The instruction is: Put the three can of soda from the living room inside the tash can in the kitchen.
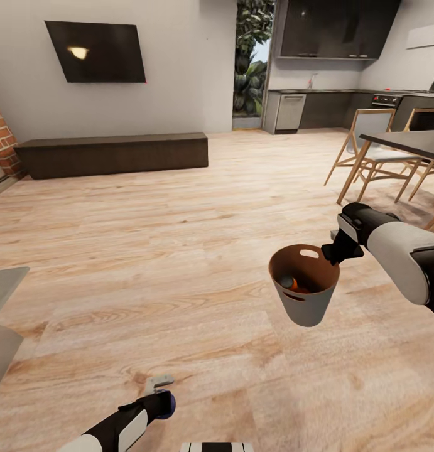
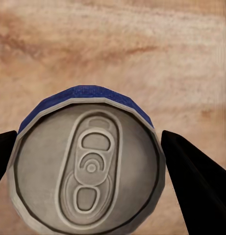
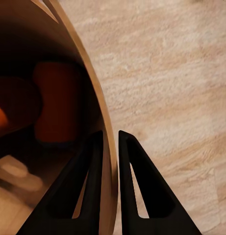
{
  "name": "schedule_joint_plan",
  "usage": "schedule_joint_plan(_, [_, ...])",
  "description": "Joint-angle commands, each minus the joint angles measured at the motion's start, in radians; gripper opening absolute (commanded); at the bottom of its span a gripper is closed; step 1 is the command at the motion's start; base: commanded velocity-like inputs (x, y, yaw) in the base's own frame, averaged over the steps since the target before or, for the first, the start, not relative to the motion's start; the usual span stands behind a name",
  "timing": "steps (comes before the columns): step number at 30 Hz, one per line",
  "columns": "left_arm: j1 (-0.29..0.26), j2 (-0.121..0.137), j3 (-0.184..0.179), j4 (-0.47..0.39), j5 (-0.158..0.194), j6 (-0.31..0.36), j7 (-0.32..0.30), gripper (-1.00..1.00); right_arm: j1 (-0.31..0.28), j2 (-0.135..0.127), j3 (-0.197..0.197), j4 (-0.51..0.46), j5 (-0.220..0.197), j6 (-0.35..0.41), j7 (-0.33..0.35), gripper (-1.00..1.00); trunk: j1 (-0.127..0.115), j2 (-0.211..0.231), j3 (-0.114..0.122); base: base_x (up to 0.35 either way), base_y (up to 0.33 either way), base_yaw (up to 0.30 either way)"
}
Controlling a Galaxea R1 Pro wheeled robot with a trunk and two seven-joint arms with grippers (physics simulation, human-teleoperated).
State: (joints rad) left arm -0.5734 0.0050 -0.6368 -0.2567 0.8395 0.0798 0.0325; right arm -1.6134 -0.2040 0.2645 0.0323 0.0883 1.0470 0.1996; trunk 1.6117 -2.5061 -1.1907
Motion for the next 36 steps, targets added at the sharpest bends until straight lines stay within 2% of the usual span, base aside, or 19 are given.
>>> schedule_joint_plan(1, [0.0, 0.0, 0.0, 0.0, 0.0, 0.002, -0.001, -1.0, 0.002, 0.0, -0.002, 0.0, -0.005, 0.0, 0.002, -1.0, 0.0, 0.0, 0.004, 0.0, 0.0, 0.0])
schedule_joint_plan(7, [0.0, 0.004, 0.004, -0.037, 0.001, 0.047, -0.003, -1.0, 0.036, 0.021, -0.002, -0.006, -0.004, 0.0, 0.002, -1.0, -0.003, 0.002, 0.027, 0.0, 0.0, 0.0])
schedule_joint_plan(11, [0.0, 0.01, 0.008, -0.164, 0.003, 0.117, 0.0, -1.0, 0.056, 0.03, -0.002, -0.008, -0.003, 0.0, 0.001, -1.0, -0.005, 0.003, 0.043, 0.0, 0.0, 0.0])
schedule_joint_plan(14, [0.001, 0.034, 0.01, -0.268, 0.007, 0.176, 0.006, -1.0, 0.074, 0.034, -0.002, -0.011, -0.003, 0.0, 0.001, -1.0, -0.006, 0.003, 0.054, 0.0, 0.0, 0.0])
schedule_joint_plan(18, [0.003, 0.064, 0.011, -0.356, 0.011, 0.22, 0.029, -1.0, 0.087, 0.034, -0.003, -0.011, -0.002, 0.0, 0.0, -1.0, -0.008, 0.004, 0.07, 0.0, 0.0, 0.0])
schedule_joint_plan(21, [0.009, 0.105, 0.012, -0.489, 0.015, 0.285, 0.074, -1.0, 0.109, 0.034, -0.004, -0.012, -0.002, 0.0, 0.0, -1.0, -0.009, 0.005, 0.081, 0.0, 0.0, 0.0])
schedule_joint_plan(24, [0.031, 0.124, 0.02, -0.589, 0.02, 0.324, 0.128, -1.0, 0.126, 0.033, -0.006, -0.012, -0.002, -0.002, -0.005, -1.0, -0.011, 0.006, 0.093, 0.0, 0.0, 0.0])
schedule_joint_plan(25, [0.045, 0.131, 0.034, -0.643, 0.026, 0.347, 0.156, -1.0, 0.137, 0.033, -0.006, -0.012, -0.002, -0.008, -0.007, -1.0, -0.011, 0.006, 0.097, 0.0, 0.0, 0.0])
schedule_joint_plan(29, [0.071, 0.143, 0.093, -0.808, 0.035, 0.44, 0.228, -1.0, 0.168, 0.03, -0.007, -0.012, -0.003, -0.047, -0.021, -1.0, -0.023, 0.027, 0.11, 0.0, 0.0, 0.0])
schedule_joint_plan(33, [0.085, 0.145, 0.122, -0.978, 0.038, 0.53, 0.317, -1.0, 0.205, 0.029, -0.01, -0.011, -0.007, -0.101, -0.086, -1.0, -0.039, 0.055, 0.123, 0.0, 0.0, 0.0])
schedule_joint_plan(36, [0.089, 0.143, 0.144, -1.103, 0.061, 0.592, 0.385, -1.0, 0.226, 0.029, -0.012, -0.01, -0.01, -0.146, -0.111, -1.0, -0.05, 0.076, 0.132, 0.0, 0.0, 0.0])
